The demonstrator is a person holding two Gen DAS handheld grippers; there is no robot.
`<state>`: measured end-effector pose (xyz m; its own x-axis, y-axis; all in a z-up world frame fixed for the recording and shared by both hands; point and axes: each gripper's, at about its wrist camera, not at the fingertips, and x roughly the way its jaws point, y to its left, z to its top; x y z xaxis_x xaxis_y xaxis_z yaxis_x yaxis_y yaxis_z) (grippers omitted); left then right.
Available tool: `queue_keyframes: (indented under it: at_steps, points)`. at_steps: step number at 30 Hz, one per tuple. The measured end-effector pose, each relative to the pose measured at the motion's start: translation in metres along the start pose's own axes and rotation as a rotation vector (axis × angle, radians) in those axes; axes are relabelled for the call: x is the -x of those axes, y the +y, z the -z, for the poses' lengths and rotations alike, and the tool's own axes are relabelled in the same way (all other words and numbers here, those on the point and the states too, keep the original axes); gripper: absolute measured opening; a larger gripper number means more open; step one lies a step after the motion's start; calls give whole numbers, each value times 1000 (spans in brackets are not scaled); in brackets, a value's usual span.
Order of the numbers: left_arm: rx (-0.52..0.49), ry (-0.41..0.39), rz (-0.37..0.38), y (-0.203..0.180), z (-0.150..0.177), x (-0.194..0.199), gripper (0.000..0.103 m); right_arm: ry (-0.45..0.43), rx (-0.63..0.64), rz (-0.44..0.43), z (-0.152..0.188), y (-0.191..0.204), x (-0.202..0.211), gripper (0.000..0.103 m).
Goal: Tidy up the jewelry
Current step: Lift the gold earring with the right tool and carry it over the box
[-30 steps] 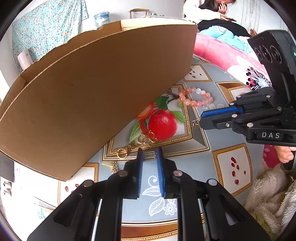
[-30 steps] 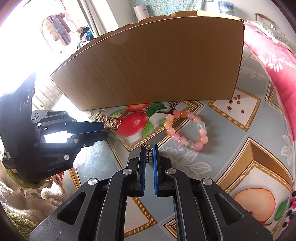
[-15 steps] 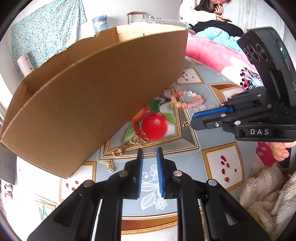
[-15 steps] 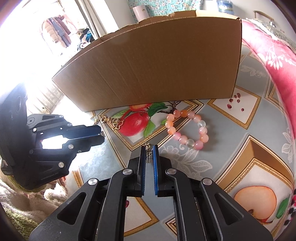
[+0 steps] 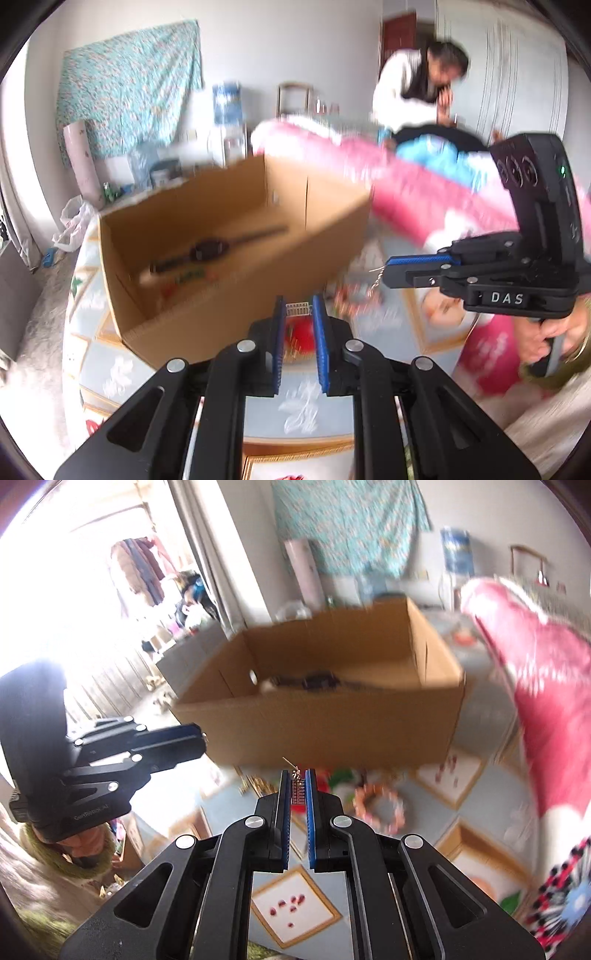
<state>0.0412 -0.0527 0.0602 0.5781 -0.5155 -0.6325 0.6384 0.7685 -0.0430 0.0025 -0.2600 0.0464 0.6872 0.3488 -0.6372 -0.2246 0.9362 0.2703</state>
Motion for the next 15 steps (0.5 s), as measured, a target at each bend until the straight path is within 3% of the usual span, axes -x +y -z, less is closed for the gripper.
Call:
queue_keyframes:
  at_steps: [3,7,10,15]
  points:
    - [20,-81,6,7,-20,18,14,-68,37,-43,-25,8,17,5]
    - [30,-119,4,21,-45,21,14,-121,77,-100,-61,11,22,5]
    - [54,-98,23,32,-57,4,14,-106,66,-127,-86,3,4,5]
    - [121,18,42,50,-65,-53,14,26,-14,-140,-108,-20,-48,5]
